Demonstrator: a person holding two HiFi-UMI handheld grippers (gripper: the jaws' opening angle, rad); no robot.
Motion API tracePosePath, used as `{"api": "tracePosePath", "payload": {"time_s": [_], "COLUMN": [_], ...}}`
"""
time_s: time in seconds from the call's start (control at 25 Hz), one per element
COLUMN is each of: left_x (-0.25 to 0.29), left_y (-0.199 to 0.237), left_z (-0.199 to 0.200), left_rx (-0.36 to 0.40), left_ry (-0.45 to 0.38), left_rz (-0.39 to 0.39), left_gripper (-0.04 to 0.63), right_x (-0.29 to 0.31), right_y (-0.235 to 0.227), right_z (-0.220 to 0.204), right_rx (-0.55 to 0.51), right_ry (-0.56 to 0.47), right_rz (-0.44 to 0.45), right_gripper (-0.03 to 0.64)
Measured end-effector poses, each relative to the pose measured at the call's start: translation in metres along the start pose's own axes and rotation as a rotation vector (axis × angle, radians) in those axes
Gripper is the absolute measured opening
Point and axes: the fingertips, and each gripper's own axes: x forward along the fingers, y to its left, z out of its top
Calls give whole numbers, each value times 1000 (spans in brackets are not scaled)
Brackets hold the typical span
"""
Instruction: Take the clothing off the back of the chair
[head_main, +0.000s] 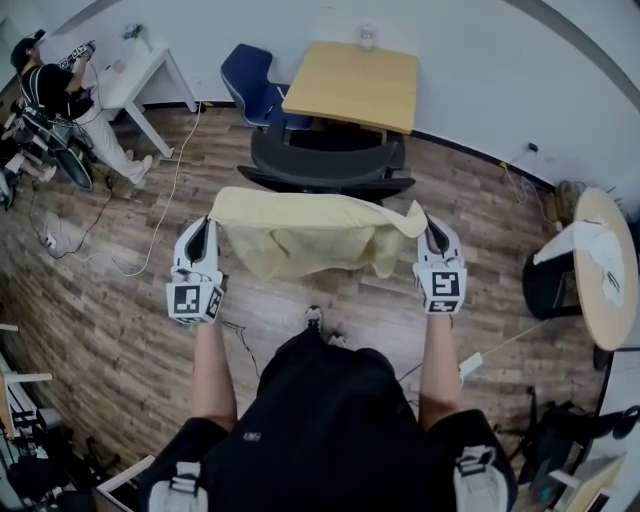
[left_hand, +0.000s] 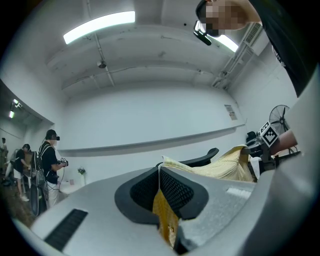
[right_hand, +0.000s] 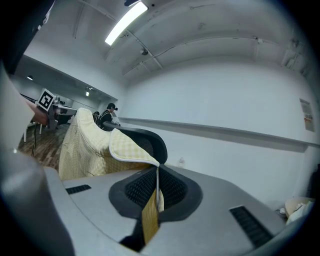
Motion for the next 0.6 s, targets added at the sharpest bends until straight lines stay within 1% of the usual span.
{"api": "tracePosePath", "payload": {"time_s": [0.4, 0.6], "left_x": [-18, -29], "left_y": [-11, -12], "left_z": [-9, -8], "left_rx": [6, 5], "left_ry": [27, 31], "left_rz": [-5, 2], "left_gripper": [11, 11], "right_x": [-14, -21], "right_y": [5, 9], "right_z": [-8, -8], "right_rx": [3, 5], "right_ry": [19, 9], "right_rz": [7, 12], "right_gripper": [5, 5]}}
